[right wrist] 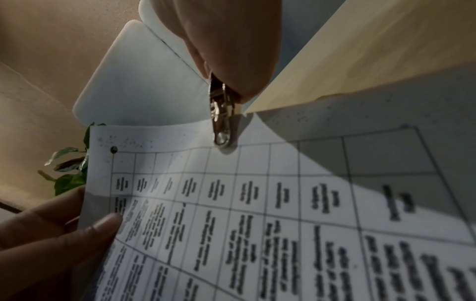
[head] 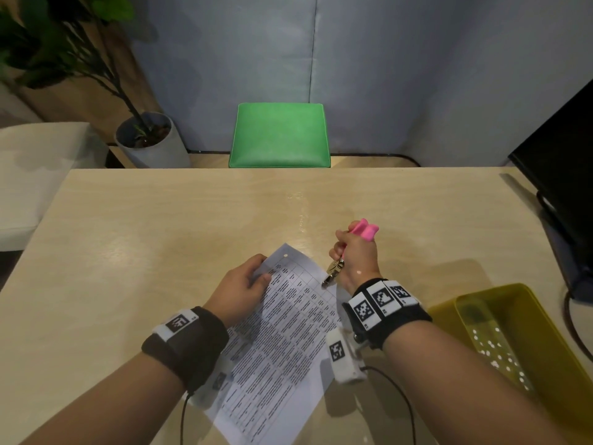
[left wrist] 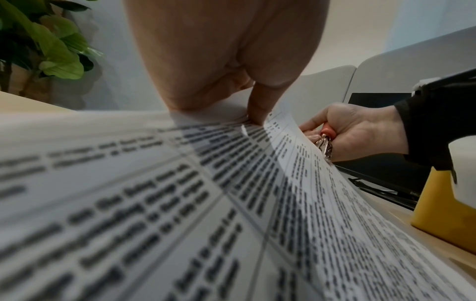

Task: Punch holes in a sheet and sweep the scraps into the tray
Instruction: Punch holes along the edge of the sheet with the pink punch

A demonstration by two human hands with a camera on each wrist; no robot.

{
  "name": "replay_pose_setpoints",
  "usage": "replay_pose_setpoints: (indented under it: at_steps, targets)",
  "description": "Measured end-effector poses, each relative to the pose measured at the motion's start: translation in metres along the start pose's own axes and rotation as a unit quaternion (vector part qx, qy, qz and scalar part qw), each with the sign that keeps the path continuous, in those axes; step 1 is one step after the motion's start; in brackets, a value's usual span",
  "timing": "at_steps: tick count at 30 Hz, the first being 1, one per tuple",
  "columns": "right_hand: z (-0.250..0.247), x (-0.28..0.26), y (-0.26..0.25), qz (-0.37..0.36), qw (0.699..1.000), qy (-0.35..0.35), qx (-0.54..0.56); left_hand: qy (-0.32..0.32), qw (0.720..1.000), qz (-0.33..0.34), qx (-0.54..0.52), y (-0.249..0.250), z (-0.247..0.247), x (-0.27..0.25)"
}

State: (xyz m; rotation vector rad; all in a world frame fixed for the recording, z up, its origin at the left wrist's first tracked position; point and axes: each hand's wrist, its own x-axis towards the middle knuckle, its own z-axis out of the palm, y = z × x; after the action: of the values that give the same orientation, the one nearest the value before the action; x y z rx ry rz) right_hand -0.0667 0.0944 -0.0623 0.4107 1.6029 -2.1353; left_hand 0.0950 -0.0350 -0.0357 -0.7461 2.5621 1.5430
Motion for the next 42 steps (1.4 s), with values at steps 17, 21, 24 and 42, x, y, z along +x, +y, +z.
replay_pose_setpoints:
  at_steps: [17, 21, 24, 42]
  targets:
    - [-0.005, -0.001, -0.016, -0.014, 0.999, -0.011, -0.045, 0.038, 0.999, 0.014, 0.023, -0.015, -0.007, 0.007]
    - [-0.014, 0.000, -0.020, -0.014, 0.998, -0.005, -0.059, 0.059, 0.998, 0.018, -0.020, -0.015, -0.013, 0.008]
    - [-0.021, -0.001, -0.020, -0.011, 0.998, 0.003, -0.055, 0.076, 0.996, 0.026, -0.044, -0.014, -0.015, 0.010]
    - [-0.033, -0.001, -0.021, -0.011, 0.999, 0.008, -0.032, 0.085, 0.995, 0.034, -0.033, -0.016, -0.018, 0.008]
